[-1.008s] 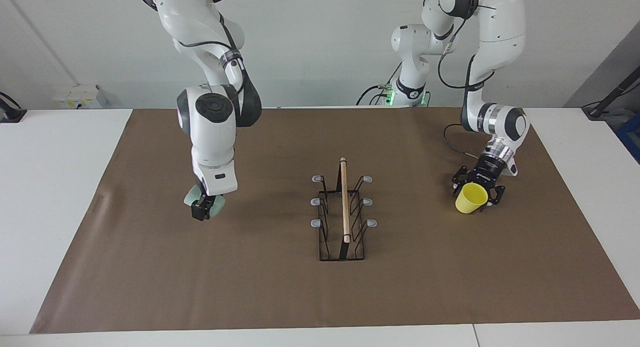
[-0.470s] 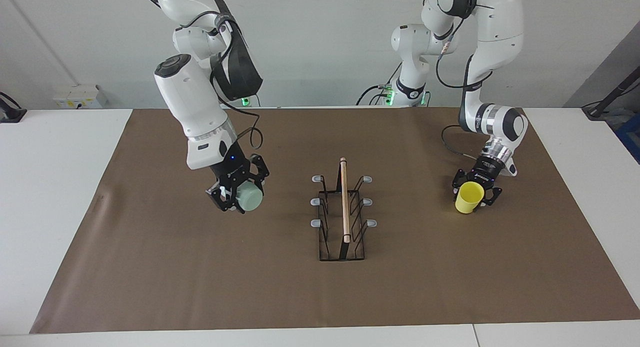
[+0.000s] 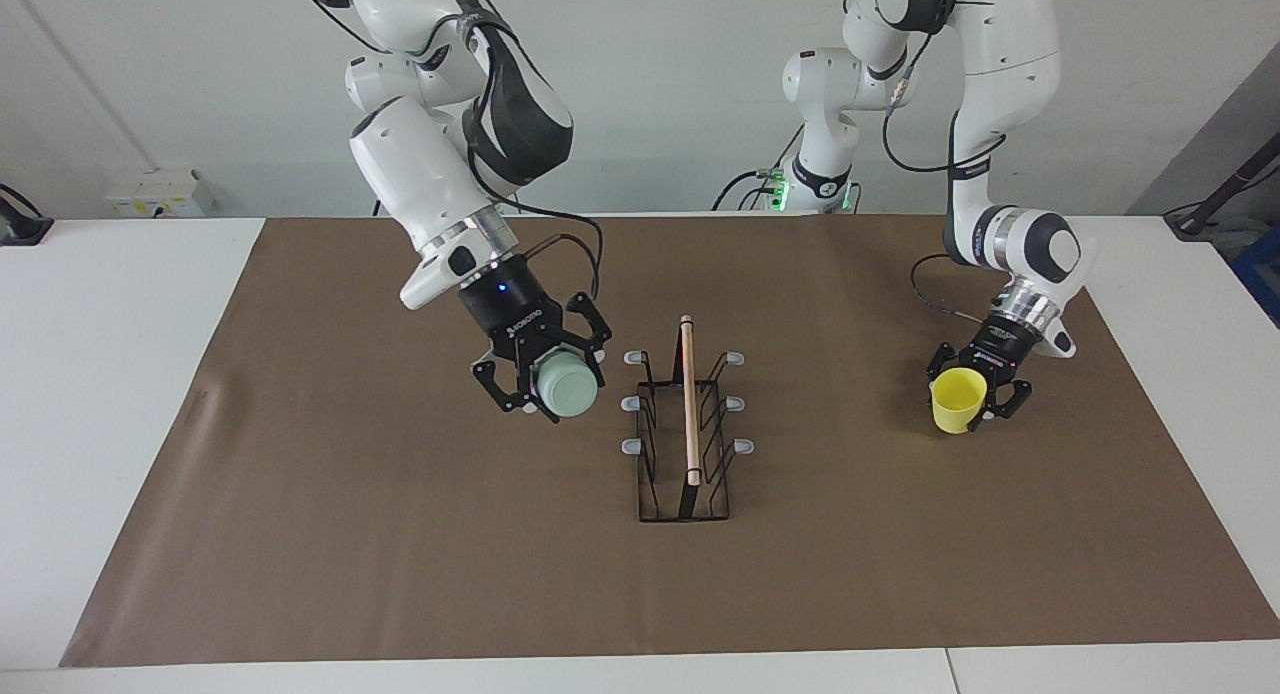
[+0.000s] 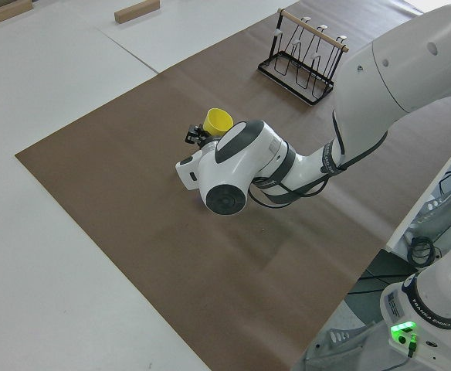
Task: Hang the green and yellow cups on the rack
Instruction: 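Lift the green cup toward the rack while the left gripper grasps the yellow cup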
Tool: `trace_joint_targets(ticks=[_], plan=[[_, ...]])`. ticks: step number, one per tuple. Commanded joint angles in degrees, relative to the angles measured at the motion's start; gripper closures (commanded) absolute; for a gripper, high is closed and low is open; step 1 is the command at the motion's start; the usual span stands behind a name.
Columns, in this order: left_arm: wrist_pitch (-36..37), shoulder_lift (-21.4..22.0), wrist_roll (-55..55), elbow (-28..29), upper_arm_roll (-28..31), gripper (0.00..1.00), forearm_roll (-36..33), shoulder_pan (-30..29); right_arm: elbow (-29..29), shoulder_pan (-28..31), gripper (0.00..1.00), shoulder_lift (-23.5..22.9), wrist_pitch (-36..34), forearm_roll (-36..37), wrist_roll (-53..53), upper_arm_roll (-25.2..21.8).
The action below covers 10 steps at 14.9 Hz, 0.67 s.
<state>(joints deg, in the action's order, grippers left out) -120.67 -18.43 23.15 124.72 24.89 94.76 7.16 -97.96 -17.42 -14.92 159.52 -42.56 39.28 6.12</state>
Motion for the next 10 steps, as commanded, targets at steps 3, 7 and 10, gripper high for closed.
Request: trace_joint_targets(ticks=[3, 7, 10], plan=[[-1.7, 0.8, 0.2, -6.4, 1.7, 1.00, -14.8, -0.5, -2.5, -3.1, 1.00, -0.1, 8.5, -7.2, 0.9, 0.6], [-7.8, 3.0, 0.4, -9.8, 1.7, 1.00, -25.6, 0.7, -2.7, -10.3, 1.00, -4.8, 22.2, -16.8, 2.7, 1.1], [-8.6, 3.7, 0.6, -12.7, 1.7, 1.00, -31.5, 0.7, -3.8, -11.1, 1.00, -5.0, 23.8, -17.2, 3.0, 1.2]])
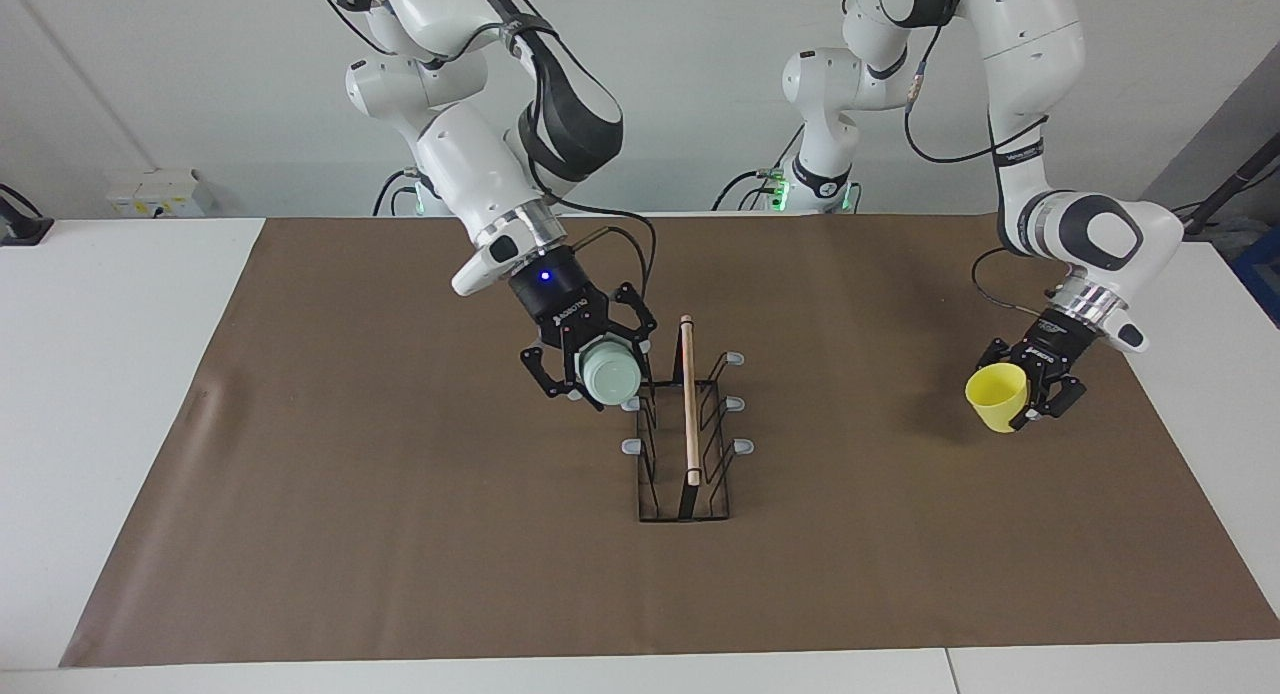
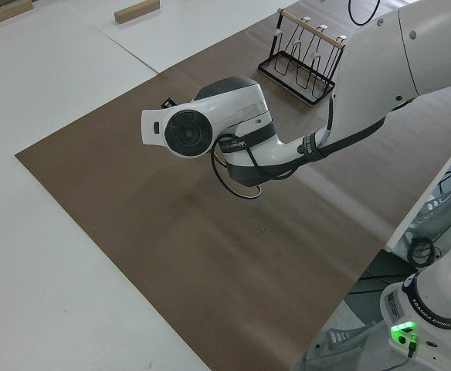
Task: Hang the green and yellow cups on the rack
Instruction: 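Lift the green cup toward the rack while the left gripper grasps the yellow cup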
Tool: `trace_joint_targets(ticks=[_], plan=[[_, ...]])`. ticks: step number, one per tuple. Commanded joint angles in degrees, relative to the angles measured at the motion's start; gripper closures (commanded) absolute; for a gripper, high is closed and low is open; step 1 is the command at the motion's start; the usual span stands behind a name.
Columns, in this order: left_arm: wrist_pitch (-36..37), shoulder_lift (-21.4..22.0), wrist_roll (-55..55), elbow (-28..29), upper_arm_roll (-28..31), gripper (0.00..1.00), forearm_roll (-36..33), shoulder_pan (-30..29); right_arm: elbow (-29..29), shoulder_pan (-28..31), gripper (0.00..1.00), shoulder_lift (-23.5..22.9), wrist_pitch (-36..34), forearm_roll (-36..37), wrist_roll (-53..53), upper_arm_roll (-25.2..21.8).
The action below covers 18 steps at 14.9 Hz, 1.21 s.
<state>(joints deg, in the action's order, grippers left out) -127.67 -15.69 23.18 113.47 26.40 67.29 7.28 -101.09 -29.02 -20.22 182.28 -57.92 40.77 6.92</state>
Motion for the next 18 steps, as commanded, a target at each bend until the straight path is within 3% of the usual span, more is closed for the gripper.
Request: trace_joint_targets(ticks=[1, 4, 13, 16, 18], plan=[[-1.6, 0.9, 0.6, -2.7, 0.1, 1.00, -6.0, 0.7, -1.0, 0.5, 1.00, 0.1, 2.0, -2.2, 1.6, 0.5], [-3.6, 0.8, 2.6, -3.4, 0.1, 1.00, -7.7, 1.8, -2.5, -2.3, 1.00, -0.5, 6.6, -5.8, 1.5, 0.5], [-7.9, 0.6, 5.9, -2.3, 0.1, 1.00, -7.7, 5.3, -12.6, -3.6, 1.00, 3.0, 8.2, -7.6, 5.8, 0.5], [-8.3, 0.6, 6.1, -1.9, 0.1, 1.00, -7.7, 5.9, -13.1, -6.7, 1.00, 3.4, 9.7, -14.3, 5.9, 0.5], [-10.4, 0.5, 7.5, -1.8, 0.1, 1.00, -7.7, 7.0, -13.1, -6.8, 1.00, 3.4, 9.7, -14.9, 5.9, 0.5]])
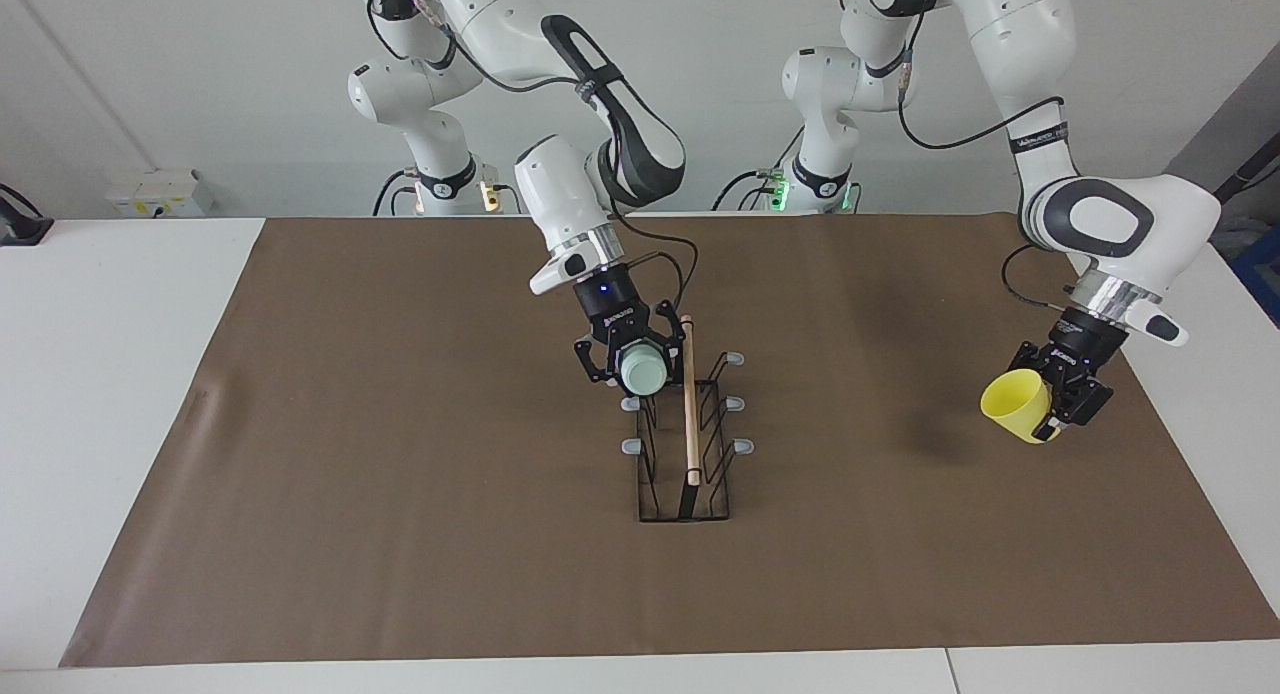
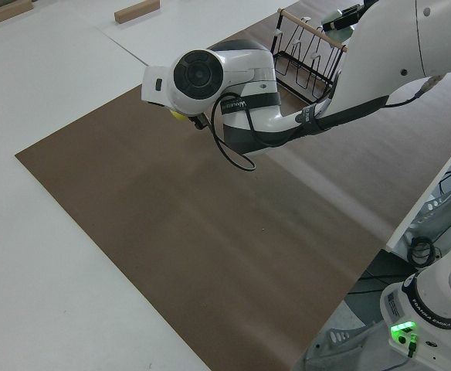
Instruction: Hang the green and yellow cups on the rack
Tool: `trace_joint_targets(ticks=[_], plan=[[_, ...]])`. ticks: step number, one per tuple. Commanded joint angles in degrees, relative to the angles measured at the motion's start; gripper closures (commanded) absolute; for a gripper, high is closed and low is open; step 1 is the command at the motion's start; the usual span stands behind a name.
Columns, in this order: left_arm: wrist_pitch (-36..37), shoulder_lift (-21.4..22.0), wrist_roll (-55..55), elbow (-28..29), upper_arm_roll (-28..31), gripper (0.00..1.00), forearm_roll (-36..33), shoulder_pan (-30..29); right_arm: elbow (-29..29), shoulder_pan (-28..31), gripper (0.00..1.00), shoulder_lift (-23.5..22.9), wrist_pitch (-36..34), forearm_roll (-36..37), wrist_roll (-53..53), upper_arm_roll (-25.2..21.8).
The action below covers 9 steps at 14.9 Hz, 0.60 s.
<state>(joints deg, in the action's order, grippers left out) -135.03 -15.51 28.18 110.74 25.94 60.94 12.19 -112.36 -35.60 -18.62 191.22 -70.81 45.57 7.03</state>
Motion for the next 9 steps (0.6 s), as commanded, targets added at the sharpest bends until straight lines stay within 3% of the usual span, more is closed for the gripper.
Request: trace_joint_targets(ticks=[1, 9], plan=[[-3.7, 0.2, 2.8, 1.4, 0.5, 1.00, -1.4, 2.7, -1.8, -0.2, 1.00, 1.8, 0.7, -2.0, 1.1, 0.4], [-5.0, 0.2, 2.9, 1.7, 0.5, 1.00, -1.4, 3.3, -4.4, 1.1, 1.00, 2.4, 0.8, -1.9, 7.5, 0.4]])
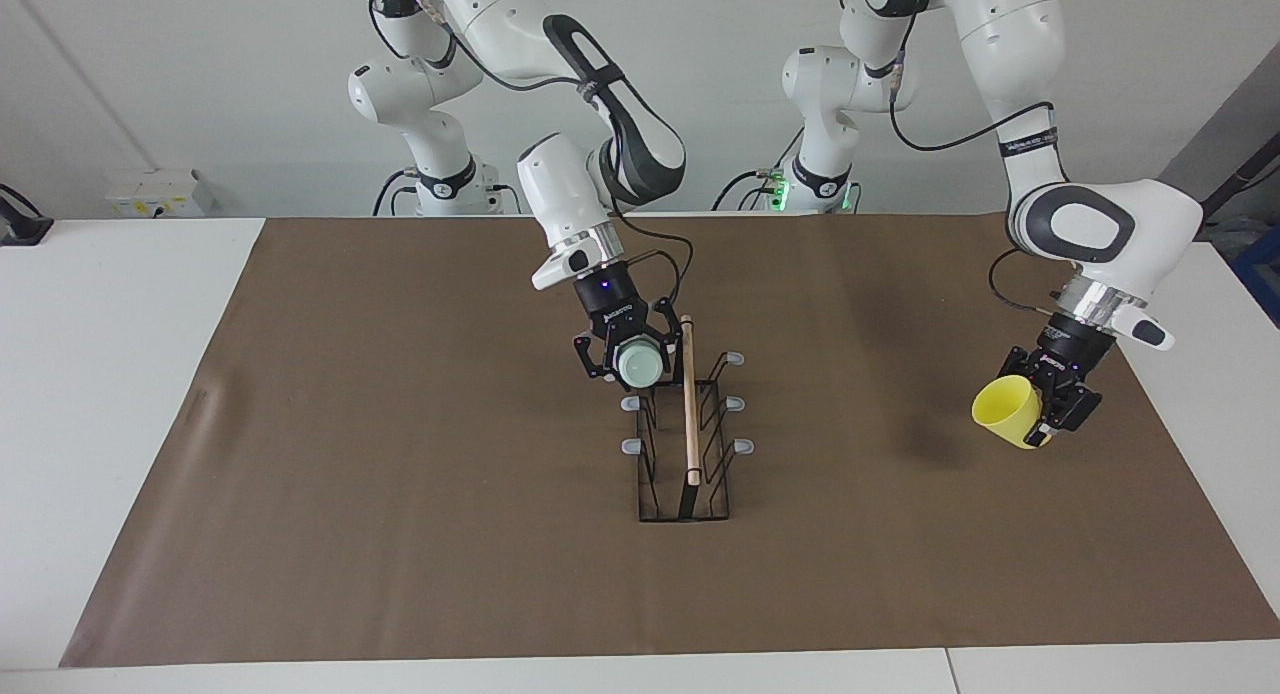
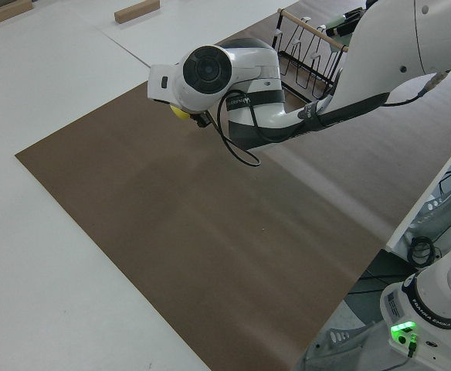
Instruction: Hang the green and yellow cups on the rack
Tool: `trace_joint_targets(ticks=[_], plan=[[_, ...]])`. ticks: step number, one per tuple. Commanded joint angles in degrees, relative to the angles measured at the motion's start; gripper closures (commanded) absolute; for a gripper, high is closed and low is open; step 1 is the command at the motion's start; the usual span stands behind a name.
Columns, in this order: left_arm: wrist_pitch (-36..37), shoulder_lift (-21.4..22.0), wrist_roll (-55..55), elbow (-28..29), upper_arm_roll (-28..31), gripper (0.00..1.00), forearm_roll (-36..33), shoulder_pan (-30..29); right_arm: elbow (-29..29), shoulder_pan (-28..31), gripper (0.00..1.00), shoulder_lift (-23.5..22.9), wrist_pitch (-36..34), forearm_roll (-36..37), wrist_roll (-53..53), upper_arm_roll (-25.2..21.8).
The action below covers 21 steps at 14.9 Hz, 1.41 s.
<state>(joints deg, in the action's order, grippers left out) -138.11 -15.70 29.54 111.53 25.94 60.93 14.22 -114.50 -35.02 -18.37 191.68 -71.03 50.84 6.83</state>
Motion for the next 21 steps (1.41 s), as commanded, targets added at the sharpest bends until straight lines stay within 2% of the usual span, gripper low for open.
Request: trace_joint_targets(ticks=[1, 9, 10, 11, 12, 14, 15, 16, 17, 18, 21], plan=[[-2.0, 0.3, 1.7, 0.9, 0.5, 1.00, -1.3, 1.3, -2.5, 0.6, 1.00, 2.3, 0.3, -1.7, 2.2, 0.6], [-2.7, 0.2, 2.7, 0.9, 0.5, 1.00, -1.3, 2.0, -2.4, 0.4, 1.00, 2.4, 0.3, -4.7, 2.2, 0.6], [-2.7, 0.1, 2.6, 0.8, 0.5, 1.00, -1.4, 2.0, -2.2, 0.2, 0.84, 2.4, 0.3, -5.4, 2.2, 0.6], [-2.7, 0.1, 2.6, 0.6, 0.6, 1.00, -1.4, 2.0, -2.1, 0.0, 0.79, 2.4, 0.3, -6.0, 2.2, 0.6], [-2.7, 0.1, 2.6, 0.3, 0.6, 1.00, -1.8, 2.0, -2.0, 0.0, 0.78, 2.4, 0.3, -6.0, 2.2, 0.6], [-2.7, 0.1, 3.1, 0.0, 0.5, 1.00, -6.3, 2.1, -2.0, 0.0, 0.72, 2.4, 0.3, -6.3, 2.2, 0.6], [-2.7, 0.0, 4.4, -0.4, 0.5, 1.00, -6.9, 2.2, -2.0, 0.0, 0.60, 2.4, 0.3, -6.4, 2.2, 0.6], [-2.7, -0.2, 4.8, -0.8, 0.5, 1.00, -7.4, 2.4, -1.9, 0.0, 0.57, 2.4, 0.3, -6.4, 2.2, 0.6], [-2.7, -0.1, 4.8, -0.9, 0.5, 1.00, -9.1, 2.5, -1.5, 0.0, 0.21, 2.4, 0.2, -6.4, 2.1, 0.6], [-2.7, -0.2, 5.0, -1.3, 0.5, 1.00, -11.4, 2.6, -1.3, 0.0, 0.00, 2.3, 0.2, -6.5, 2.1, 0.6], [-2.4, -0.2, 6.3, -2.9, 0.5, 1.00, -17.6, 2.8, -0.7, 0.0, 0.00, 2.3, -0.2, -6.5, 1.8, 0.6]])
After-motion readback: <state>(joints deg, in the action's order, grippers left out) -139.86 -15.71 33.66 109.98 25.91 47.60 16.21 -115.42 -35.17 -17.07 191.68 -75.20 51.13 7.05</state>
